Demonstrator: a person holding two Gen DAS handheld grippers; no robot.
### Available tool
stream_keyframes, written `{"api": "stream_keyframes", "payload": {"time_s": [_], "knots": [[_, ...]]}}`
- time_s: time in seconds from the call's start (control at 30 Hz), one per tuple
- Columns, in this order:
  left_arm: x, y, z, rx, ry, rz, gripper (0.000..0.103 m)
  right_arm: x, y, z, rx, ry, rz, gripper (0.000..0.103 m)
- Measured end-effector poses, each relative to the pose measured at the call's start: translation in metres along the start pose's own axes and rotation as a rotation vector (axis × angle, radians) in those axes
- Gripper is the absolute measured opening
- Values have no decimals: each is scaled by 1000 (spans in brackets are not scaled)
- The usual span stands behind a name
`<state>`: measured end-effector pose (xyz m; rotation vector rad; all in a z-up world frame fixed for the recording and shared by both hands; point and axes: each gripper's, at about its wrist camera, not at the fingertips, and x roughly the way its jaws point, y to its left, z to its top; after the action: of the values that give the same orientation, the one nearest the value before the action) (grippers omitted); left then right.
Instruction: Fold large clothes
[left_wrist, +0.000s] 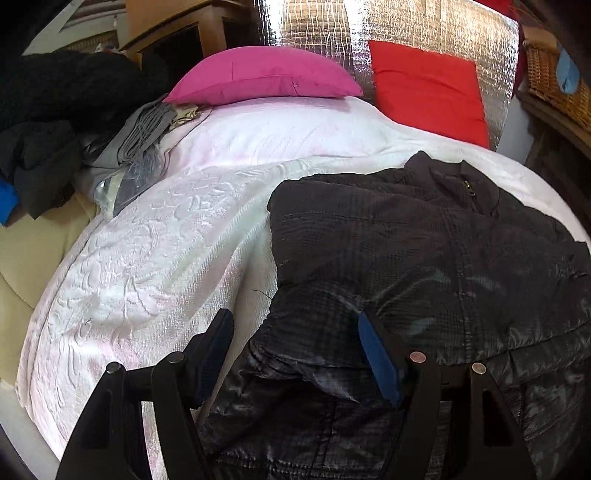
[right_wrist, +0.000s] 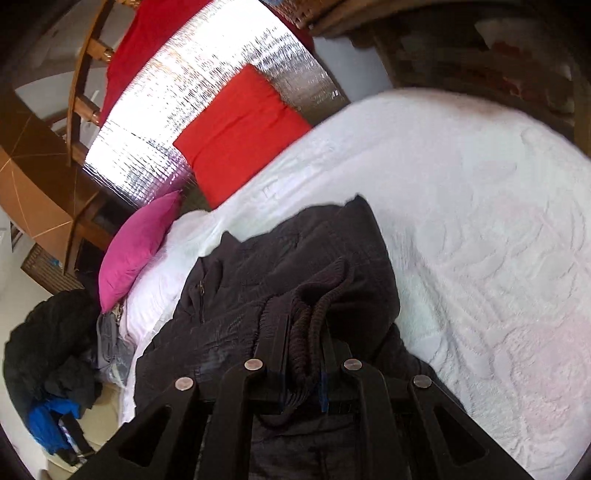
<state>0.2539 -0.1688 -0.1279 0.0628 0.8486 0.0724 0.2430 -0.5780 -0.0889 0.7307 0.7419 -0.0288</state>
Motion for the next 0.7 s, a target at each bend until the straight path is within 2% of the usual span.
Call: {"api": "stream_keyframes", "payload": {"time_s": [0.1,0.3,0.47,0.53,0.6,0.63,0.67,0.7], "knots": [[1,-1,-1,12,-1,6,70,6,-8,1,51,47,30,17],[1,-4,-1,39,-9,21,70,20,-9,-2,51,86,30,20],[1,-4,0,48,-14,25,70,26,-4,-5,47,95,32,20],[1,-3,0,46,-12,21,70,27,-3,-5,45,93,34,24],[1,-3,-1,46,-12,20,70,28,-2,-6,45,98,36,33],[1,-3,-1,48,-13,21,70,29,-1,-7,50,100,47,47],[1,-3,-1,51,-14,22,70,29,-1,-8,53,98,57,66],[1,-2,-1,54,-15,23,70,28,1,-9,54,85,69,69]]}}
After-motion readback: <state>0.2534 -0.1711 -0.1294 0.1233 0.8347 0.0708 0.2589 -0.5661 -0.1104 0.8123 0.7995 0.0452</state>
